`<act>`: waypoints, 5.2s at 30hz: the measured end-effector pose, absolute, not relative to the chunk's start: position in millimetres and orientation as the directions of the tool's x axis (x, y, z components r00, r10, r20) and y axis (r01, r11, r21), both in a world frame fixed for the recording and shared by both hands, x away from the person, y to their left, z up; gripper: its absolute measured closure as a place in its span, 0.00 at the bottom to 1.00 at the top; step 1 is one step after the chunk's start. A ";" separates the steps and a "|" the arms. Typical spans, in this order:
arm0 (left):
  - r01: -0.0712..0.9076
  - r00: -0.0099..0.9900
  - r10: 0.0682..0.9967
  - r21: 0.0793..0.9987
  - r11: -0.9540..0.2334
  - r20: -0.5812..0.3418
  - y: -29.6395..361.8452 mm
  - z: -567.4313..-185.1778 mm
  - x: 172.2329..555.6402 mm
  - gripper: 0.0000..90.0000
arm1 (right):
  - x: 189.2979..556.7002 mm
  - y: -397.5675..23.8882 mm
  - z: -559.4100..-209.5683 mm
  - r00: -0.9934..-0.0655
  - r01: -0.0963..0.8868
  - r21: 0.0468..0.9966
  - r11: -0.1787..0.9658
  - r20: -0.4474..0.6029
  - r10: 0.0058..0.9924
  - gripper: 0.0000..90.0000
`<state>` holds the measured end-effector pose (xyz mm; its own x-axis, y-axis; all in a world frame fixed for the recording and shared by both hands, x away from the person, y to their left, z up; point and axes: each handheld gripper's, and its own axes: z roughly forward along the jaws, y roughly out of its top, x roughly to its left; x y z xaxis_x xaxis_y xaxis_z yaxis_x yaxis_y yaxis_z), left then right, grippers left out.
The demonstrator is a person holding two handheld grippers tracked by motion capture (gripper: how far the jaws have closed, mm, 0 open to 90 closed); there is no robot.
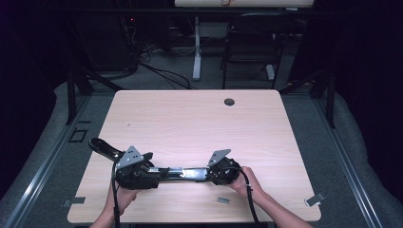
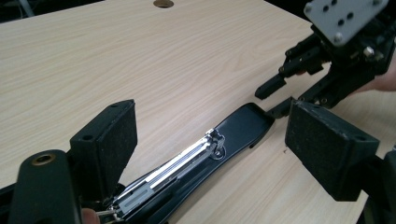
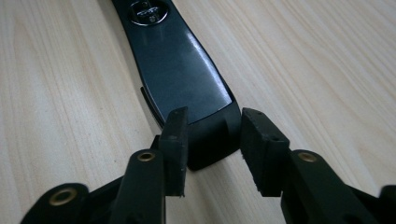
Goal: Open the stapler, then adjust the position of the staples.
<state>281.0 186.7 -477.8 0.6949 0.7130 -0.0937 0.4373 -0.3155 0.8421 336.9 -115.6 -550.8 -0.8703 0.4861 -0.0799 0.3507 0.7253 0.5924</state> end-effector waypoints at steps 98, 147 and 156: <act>0.477 0.798 0.601 0.661 -0.579 -0.049 182.5 -510.6 280.7 0.00 | 300.0 -96.8 -537.9 -0.953 0.304 0.182 0.935 0.063 0.298 0.83; 0.487 0.782 0.620 0.681 -0.547 -0.062 193.0 -506.6 285.2 0.00 | 312.5 -109.9 -523.9 -0.927 0.315 0.385 0.867 -0.069 0.368 0.87; 0.485 0.786 0.615 0.678 -0.552 -0.061 191.9 -507.2 286.1 0.00 | 315.1 -114.1 -523.3 -0.917 0.331 0.416 0.847 -0.068 0.392 0.87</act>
<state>286.1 191.9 -507.2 0.7861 0.6151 -0.0612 0.4850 -0.5524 0.6780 315.1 -114.1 -523.3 -0.9173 0.3923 -0.0684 0.3311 0.8469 0.4161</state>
